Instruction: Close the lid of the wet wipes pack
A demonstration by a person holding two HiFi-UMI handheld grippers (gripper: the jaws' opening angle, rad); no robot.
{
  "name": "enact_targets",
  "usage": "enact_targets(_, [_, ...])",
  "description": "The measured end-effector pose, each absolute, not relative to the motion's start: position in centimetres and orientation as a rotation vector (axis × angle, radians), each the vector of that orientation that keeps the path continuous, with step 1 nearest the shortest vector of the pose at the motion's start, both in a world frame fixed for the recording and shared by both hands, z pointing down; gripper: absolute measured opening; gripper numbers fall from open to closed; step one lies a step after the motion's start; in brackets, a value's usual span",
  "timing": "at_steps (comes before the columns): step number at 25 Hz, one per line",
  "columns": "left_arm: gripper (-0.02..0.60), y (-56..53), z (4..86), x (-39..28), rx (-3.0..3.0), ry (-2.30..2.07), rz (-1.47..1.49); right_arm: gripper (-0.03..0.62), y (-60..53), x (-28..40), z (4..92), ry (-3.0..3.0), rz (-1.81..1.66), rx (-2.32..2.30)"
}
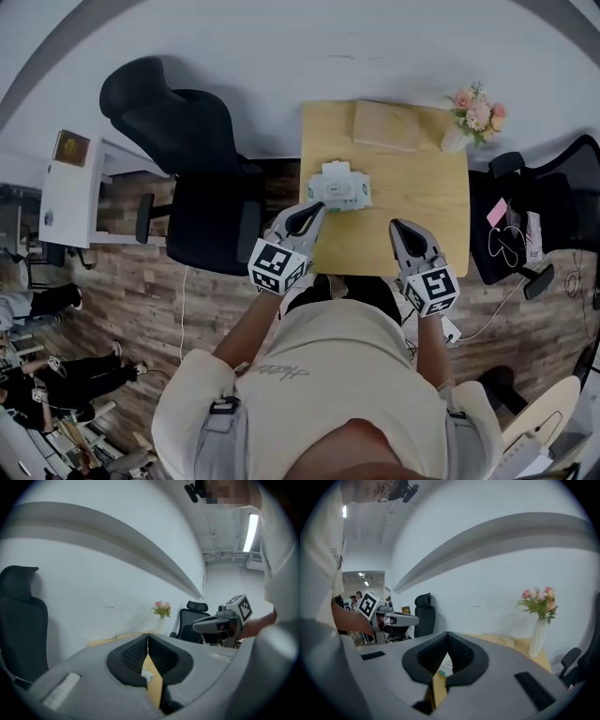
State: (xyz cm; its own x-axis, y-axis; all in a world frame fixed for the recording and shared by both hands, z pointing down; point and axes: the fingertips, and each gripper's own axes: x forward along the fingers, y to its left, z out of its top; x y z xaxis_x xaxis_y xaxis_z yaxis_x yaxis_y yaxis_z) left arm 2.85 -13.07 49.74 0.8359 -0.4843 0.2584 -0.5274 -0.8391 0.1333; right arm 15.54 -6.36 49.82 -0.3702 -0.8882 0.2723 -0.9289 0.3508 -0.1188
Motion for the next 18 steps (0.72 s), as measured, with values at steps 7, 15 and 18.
enact_targets(7, [0.018, -17.1, 50.8, 4.8, 2.713, -0.972, 0.333, 0.002, -12.2, 18.3, 50.7, -2.54, 0.32, 1.473])
enact_targets(15, [0.018, -19.6, 51.7, 5.5, 2.663, -1.097, 0.375, 0.002, -16.7, 19.3, 52.8, -2.574, 0.314, 1.351])
enact_targets(18, [0.018, -20.4, 52.6, 5.3, 2.646, -1.11, 0.394, 0.002, -18.2, 19.0, 53.7, -2.568, 0.333, 1.329])
